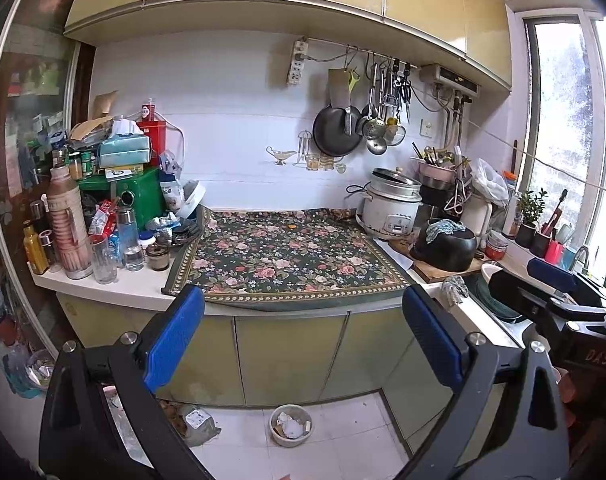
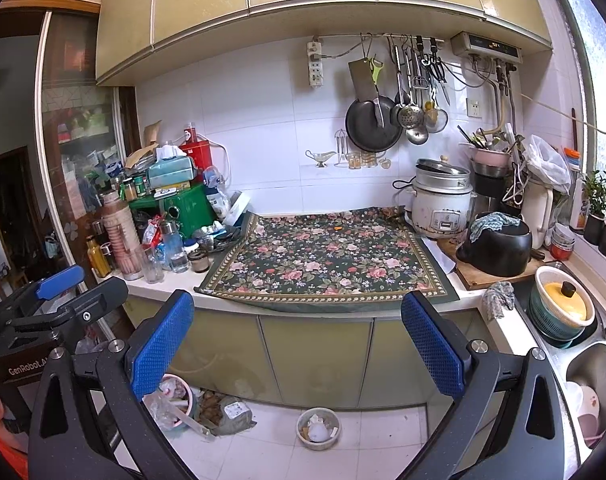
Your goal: Collect trash
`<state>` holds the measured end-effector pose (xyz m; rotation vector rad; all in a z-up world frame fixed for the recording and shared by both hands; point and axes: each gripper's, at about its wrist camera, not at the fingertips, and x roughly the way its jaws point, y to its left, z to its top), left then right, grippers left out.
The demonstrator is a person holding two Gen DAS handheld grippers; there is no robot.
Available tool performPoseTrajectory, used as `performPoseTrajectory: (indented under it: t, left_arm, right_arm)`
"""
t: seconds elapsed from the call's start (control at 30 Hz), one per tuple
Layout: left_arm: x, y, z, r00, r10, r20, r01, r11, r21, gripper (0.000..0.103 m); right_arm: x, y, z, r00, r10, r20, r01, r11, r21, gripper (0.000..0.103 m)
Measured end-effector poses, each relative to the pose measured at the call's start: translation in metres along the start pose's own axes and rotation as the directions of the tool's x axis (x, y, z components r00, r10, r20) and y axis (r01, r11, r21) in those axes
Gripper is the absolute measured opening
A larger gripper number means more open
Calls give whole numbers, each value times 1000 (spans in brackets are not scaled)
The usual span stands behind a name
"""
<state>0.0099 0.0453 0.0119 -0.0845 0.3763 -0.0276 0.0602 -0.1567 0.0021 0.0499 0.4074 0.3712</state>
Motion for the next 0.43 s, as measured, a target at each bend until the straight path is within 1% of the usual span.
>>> performPoseTrajectory:
  t: [0.23, 0.43]
  left_arm:
    - [3, -1, 0, 1000, -5, -4, 5, 1000, -1, 100]
    - [19, -6, 4, 1000, -10, -16, 10, 1000, 9, 100]
  right_arm:
    - [3, 3, 2, 1000, -6, -5, 6, 1000, 8, 103]
    - [12, 7, 2, 1000, -22, -12, 22, 999, 29, 103]
